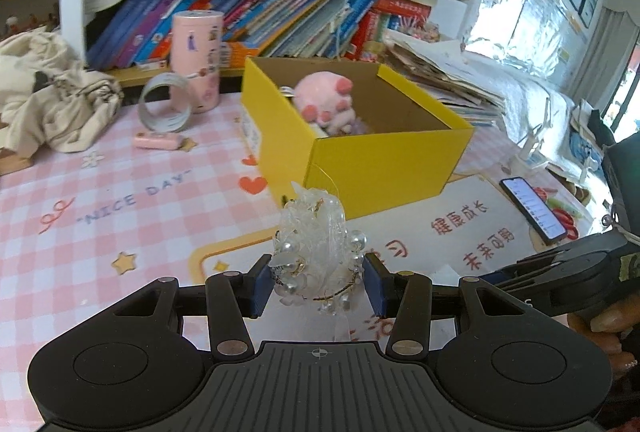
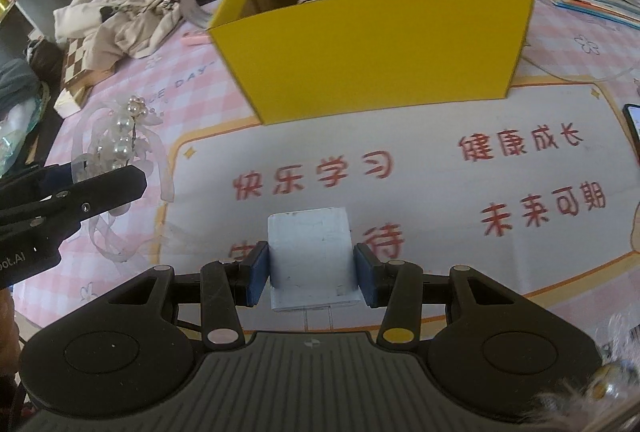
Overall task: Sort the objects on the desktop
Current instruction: 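Carry the scrunchie with the left gripper while the right gripper carries the charger toward the yellow box, then lower the scrunchie into the box and open the left gripper while the right gripper releases the charger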
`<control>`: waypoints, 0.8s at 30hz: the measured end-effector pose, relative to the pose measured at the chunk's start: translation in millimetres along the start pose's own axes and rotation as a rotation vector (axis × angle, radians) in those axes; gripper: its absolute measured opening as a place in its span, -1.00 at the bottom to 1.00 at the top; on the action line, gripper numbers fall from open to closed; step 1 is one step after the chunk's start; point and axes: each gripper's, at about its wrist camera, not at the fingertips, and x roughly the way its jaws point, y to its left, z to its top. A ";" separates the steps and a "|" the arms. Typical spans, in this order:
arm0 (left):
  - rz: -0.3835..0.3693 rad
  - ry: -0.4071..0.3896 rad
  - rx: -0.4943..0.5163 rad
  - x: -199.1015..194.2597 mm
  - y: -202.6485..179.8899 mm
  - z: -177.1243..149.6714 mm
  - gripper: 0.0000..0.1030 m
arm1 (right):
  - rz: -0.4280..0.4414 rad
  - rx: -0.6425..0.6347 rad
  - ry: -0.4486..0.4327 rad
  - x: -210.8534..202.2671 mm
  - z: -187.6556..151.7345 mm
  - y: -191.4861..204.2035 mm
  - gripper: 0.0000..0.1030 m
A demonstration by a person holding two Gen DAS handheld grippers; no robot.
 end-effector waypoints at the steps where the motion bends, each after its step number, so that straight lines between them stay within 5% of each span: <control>1: -0.001 0.002 0.002 3.0 -3.6 1.8 -0.11 | 0.000 0.001 -0.001 -0.7 1.9 -4.2 -0.17; 11: -0.002 -0.014 0.015 25.0 -35.7 26.5 -0.11 | 0.010 -0.007 -0.037 -14.5 27.0 -45.1 -0.17; 24: 0.030 -0.159 0.086 46.5 -74.5 98.3 -0.11 | 0.062 -0.111 -0.211 -37.2 100.2 -78.7 -0.17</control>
